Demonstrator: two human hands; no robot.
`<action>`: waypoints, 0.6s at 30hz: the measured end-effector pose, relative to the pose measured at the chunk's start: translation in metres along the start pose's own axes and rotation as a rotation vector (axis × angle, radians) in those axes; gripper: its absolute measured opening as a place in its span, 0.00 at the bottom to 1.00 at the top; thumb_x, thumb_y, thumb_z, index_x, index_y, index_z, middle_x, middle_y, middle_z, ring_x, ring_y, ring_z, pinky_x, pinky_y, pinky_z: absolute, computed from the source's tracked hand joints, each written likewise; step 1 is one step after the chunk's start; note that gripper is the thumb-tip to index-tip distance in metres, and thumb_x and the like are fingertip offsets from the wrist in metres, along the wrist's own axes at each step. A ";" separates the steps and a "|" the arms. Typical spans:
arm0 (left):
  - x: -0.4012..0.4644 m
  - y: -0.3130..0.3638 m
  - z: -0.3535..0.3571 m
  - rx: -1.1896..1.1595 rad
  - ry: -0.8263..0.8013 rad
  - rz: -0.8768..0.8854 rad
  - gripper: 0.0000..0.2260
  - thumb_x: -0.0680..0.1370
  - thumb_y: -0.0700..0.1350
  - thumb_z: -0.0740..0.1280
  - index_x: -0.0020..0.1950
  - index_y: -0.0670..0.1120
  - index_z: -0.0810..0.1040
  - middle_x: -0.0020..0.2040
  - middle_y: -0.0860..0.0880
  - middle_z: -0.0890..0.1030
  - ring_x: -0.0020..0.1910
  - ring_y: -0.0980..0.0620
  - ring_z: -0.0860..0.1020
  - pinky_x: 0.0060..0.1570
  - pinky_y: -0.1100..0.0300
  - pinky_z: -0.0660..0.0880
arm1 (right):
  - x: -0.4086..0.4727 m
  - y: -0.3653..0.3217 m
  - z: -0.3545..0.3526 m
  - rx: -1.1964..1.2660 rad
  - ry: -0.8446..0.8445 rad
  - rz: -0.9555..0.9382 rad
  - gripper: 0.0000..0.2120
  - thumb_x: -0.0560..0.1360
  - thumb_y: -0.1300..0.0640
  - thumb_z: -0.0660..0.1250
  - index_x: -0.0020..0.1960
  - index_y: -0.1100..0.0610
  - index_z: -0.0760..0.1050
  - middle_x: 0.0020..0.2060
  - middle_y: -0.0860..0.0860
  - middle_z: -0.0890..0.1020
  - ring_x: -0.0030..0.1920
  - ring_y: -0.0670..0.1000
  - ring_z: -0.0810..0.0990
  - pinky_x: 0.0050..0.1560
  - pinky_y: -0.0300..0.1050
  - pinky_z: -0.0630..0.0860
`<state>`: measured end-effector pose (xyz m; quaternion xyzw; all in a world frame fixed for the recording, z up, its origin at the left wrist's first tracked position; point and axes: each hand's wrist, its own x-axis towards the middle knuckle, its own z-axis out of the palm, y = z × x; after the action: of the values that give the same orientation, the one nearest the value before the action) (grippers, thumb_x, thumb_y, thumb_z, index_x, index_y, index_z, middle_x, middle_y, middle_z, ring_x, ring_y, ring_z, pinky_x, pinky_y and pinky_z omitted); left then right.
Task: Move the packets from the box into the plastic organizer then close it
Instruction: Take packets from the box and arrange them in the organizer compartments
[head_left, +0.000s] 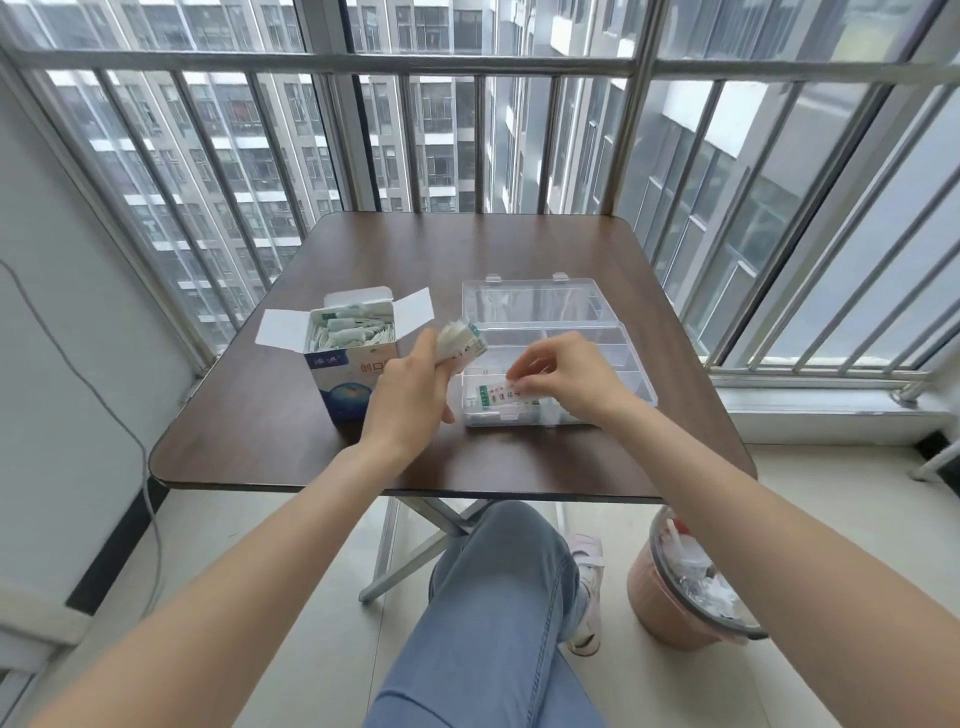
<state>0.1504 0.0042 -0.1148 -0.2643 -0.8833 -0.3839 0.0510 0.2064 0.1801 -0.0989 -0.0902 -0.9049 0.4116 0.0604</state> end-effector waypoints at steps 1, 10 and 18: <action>0.000 0.000 0.000 0.007 -0.005 0.000 0.06 0.80 0.41 0.58 0.46 0.50 0.63 0.29 0.44 0.79 0.25 0.48 0.79 0.39 0.49 0.77 | 0.001 -0.002 0.005 -0.055 0.010 -0.028 0.05 0.69 0.67 0.71 0.44 0.61 0.82 0.37 0.52 0.82 0.35 0.44 0.78 0.40 0.27 0.71; 0.000 0.001 -0.001 0.001 -0.030 0.006 0.06 0.80 0.42 0.59 0.45 0.48 0.64 0.43 0.51 0.83 0.21 0.49 0.77 0.39 0.52 0.77 | -0.001 -0.002 0.022 -0.365 0.014 -0.122 0.07 0.72 0.63 0.67 0.46 0.55 0.82 0.46 0.50 0.84 0.49 0.51 0.80 0.51 0.48 0.76; -0.001 0.006 -0.006 -0.282 -0.082 -0.061 0.03 0.79 0.42 0.63 0.48 0.43 0.72 0.41 0.52 0.84 0.21 0.48 0.77 0.27 0.56 0.73 | -0.006 -0.006 0.018 -0.205 0.089 -0.112 0.09 0.75 0.60 0.66 0.52 0.59 0.82 0.48 0.53 0.84 0.47 0.50 0.80 0.50 0.38 0.72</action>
<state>0.1536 0.0035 -0.1069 -0.2572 -0.8295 -0.4945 -0.0344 0.2084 0.1613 -0.1060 -0.0632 -0.9423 0.3083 0.1141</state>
